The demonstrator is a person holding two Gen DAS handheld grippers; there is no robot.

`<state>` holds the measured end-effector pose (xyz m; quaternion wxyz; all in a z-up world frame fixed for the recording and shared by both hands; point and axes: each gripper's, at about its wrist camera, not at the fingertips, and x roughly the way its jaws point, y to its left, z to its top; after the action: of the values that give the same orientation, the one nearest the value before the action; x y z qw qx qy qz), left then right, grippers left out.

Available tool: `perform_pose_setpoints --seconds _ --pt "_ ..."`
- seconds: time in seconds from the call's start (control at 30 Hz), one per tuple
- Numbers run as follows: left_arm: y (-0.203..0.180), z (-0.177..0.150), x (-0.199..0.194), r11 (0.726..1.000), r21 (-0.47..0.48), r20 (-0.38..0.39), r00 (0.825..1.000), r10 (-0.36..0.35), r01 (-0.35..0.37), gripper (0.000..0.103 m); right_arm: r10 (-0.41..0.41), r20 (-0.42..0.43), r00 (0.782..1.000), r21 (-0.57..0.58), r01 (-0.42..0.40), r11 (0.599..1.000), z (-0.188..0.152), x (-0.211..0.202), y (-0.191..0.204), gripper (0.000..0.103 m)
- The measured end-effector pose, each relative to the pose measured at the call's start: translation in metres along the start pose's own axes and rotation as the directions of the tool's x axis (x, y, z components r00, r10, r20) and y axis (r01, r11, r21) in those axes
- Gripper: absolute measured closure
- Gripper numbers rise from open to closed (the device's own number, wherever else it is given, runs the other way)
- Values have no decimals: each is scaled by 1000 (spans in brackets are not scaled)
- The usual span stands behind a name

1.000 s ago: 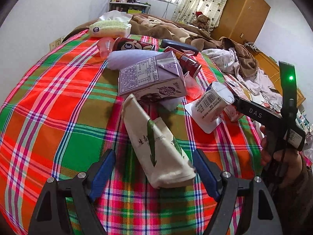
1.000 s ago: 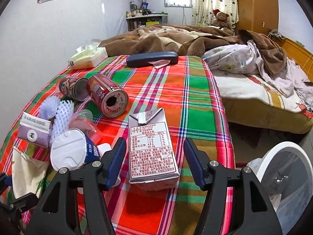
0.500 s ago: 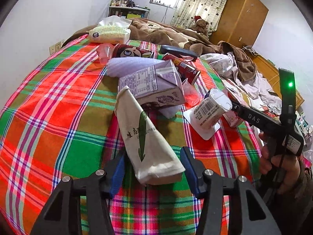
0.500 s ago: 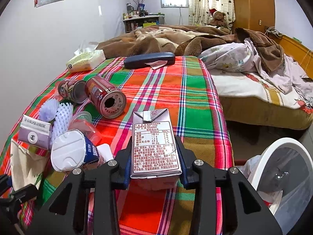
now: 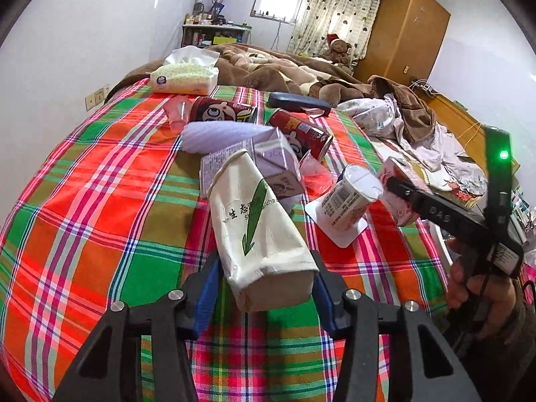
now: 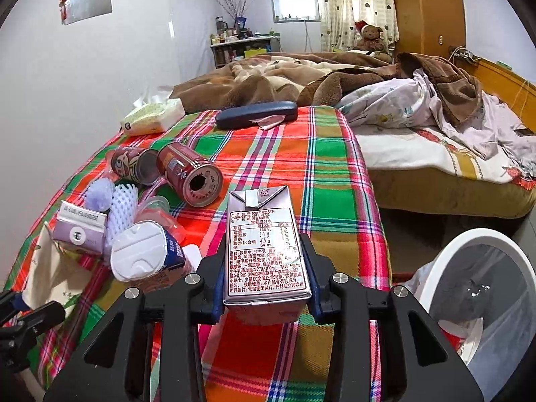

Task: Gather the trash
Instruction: 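Grasp the pink paper carton with the right tool while the left grasps the cloth bag, then carry the carton and cloth bag over the white bin and release them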

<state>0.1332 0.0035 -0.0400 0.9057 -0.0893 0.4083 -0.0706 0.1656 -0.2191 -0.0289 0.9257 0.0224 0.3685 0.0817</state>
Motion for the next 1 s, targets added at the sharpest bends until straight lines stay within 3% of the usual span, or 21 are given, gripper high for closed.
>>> perform_pose_setpoints --seconds 0.53,0.7,1.0 --pt "-17 3 -35 998 61 87 996 6 -12 53 22 51 998 16 -23 1000 -8 -30 -2 65" --pt "-37 7 -46 994 113 113 993 -25 12 53 25 85 996 43 -29 999 -10 -48 -10 65" --pt "-91 13 -56 968 233 132 984 -123 90 53 -44 155 987 88 30 996 -17 -88 -37 64"
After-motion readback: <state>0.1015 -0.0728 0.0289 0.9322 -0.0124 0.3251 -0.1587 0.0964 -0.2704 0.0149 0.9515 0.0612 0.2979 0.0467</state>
